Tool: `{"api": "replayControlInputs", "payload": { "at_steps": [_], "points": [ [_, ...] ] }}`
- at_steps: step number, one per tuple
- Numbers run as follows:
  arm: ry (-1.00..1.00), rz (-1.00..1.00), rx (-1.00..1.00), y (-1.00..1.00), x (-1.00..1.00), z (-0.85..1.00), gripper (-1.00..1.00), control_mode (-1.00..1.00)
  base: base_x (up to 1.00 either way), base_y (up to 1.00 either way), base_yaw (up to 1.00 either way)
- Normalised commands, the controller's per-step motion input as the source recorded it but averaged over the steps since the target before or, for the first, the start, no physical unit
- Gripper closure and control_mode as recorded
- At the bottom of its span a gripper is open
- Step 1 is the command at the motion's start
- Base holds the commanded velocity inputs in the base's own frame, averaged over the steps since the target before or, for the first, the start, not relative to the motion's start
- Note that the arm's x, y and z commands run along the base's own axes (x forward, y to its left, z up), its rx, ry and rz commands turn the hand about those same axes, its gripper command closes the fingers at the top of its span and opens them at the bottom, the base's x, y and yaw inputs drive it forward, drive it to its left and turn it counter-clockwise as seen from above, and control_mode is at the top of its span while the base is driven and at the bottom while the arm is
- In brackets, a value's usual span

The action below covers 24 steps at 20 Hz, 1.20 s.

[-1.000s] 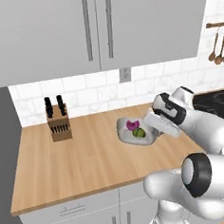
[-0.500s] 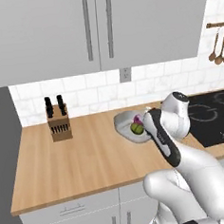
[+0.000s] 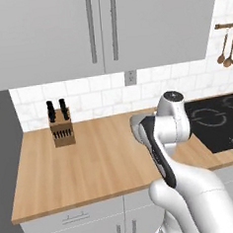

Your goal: Take the meat container that has the fish and place it on the second highest rack of the freezer. Then take the vegetable container that has the onion and lime and place it on the highest rack of the freezer.

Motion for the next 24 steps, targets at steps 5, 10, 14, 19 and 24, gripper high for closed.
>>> {"api": "replayControlInputs", "payload": {
  "at_steps": [5,10,14,19,24],
  "points": [
    [0.09,-0.10,0.00,0.22,-0.38,0.31,1.00,-1.00,0.00,0.00,0.00],
    [0.00,0.04,0.00,0.19,-0.56,0.14,1.00,-1.00,0.00,0.00,0.00],
    [0.00,0.16,0.00,-0.03,-0.36,0.20,1.00,-1.00,0.00,0.00,0.00],
    [0.00,0.13,0.00,-0.36,-0.02,0.09,1.00,-1.00,0.00,0.00,0.00],
    [0.00,0.00,0.01,-0.31,0.00,0.06,1.00,-1.00,0.00,0.00,0.00]
  ]
}}
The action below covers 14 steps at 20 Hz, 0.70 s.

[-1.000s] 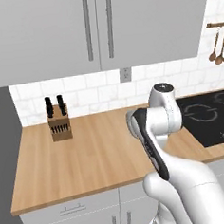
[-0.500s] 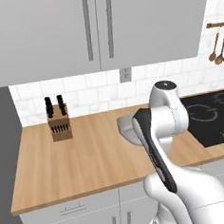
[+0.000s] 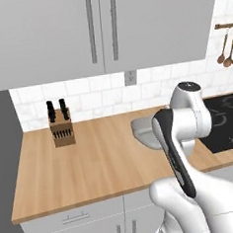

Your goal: Take the meat container that has the fish and place it on the second highest rack of the freezer. Then take the vegetable container that has the onion and lime and place it on the highest rack of the freezer.

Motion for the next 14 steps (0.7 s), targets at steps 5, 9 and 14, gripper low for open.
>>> {"api": "replayControlInputs", "payload": {
  "at_steps": [5,9,14],
  "points": [
    [0.00,0.00,0.00,0.00,0.00,0.00,1.00,-1.00,0.00,0.00,0.00],
    [0.00,0.10,0.00,0.00,0.00,0.00,1.00,-1.00,0.00,0.00,0.00],
    [0.00,0.23,0.00,0.00,0.00,0.00,1.00,-1.00,0.00,0.00,0.00]
  ]
}}
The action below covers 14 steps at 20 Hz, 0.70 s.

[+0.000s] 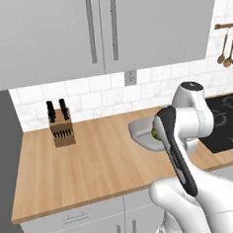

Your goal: Take the meat container that has the fish and place it on the second highest rack of the freezer. Then take the vegetable container that has the onion and lime and place it on the highest rack of the freezer.

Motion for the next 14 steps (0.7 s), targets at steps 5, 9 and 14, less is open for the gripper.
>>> {"api": "replayControlInputs", "payload": {
  "at_steps": [5,9,14],
  "points": [
    [0.00,0.01,0.00,0.00,0.00,0.00,1.00,-1.00,0.00,0.00,0.00],
    [0.00,0.00,0.00,0.01,0.00,0.00,1.00,1.00,-0.16,0.07,0.00],
    [0.00,0.00,0.00,0.00,0.00,0.00,1.00,1.00,-0.98,0.08,0.15]
  ]
}}
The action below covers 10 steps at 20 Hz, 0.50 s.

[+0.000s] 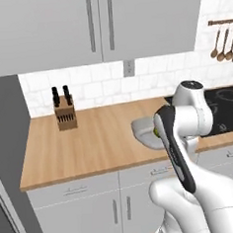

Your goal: Take the meat container that has the fish and place it on the second highest rack of the freezer. Then take the vegetable container that has the onion and lime and place it on the highest rack of the freezer.

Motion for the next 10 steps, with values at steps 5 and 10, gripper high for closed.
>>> {"api": "replayControlInputs", "payload": {
  "at_steps": [5,10],
  "points": [
    [0.00,0.00,0.00,0.00,0.00,0.00,1.00,1.00,-0.56,0.13,0.88],
    [0.00,0.00,0.00,0.00,0.00,0.00,1.00,1.00,-0.13,0.09,1.00]
  ]
}}
